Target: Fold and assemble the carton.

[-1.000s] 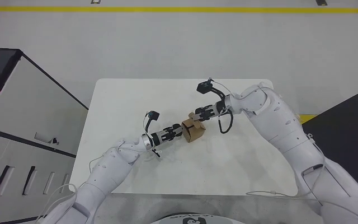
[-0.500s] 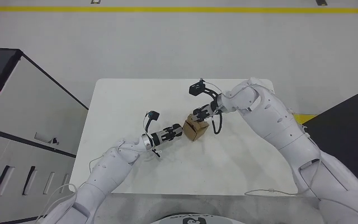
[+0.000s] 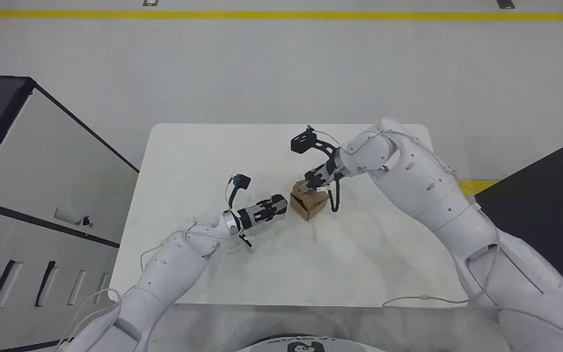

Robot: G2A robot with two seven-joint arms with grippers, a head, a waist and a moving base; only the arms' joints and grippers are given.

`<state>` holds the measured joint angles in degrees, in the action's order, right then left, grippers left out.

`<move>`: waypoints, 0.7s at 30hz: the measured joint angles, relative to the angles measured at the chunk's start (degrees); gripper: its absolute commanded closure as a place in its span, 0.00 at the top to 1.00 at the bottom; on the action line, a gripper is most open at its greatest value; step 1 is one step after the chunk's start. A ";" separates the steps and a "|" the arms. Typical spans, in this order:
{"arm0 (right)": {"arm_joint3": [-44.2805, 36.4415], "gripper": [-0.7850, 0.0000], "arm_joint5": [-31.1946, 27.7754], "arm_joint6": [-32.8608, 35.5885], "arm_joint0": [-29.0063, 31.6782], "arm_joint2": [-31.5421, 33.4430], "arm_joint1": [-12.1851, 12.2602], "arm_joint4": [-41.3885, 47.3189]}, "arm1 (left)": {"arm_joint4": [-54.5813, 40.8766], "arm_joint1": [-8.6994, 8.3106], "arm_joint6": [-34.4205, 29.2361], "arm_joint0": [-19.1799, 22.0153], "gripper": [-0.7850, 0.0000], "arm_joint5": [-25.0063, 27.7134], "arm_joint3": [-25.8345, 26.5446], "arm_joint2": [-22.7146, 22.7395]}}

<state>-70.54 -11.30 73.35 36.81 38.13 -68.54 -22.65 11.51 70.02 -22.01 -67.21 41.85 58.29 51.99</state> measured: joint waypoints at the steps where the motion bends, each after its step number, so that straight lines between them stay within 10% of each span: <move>1: -0.22 0.33 0.20 0.34 -0.16 -0.27 -0.08 -0.43 | 0.00 0.00 0.00 0.00 0.00 0.00 0.00 0.00; 21: -4.25 0.34 4.18 4.53 -1.57 -4.07 -1.33 -7.97 | 0.00 0.00 0.00 0.00 0.00 0.00 0.00 0.00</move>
<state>-74.79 -7.12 77.88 35.24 34.05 -69.86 -30.62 11.51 70.02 -22.01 -67.21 41.85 58.29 51.99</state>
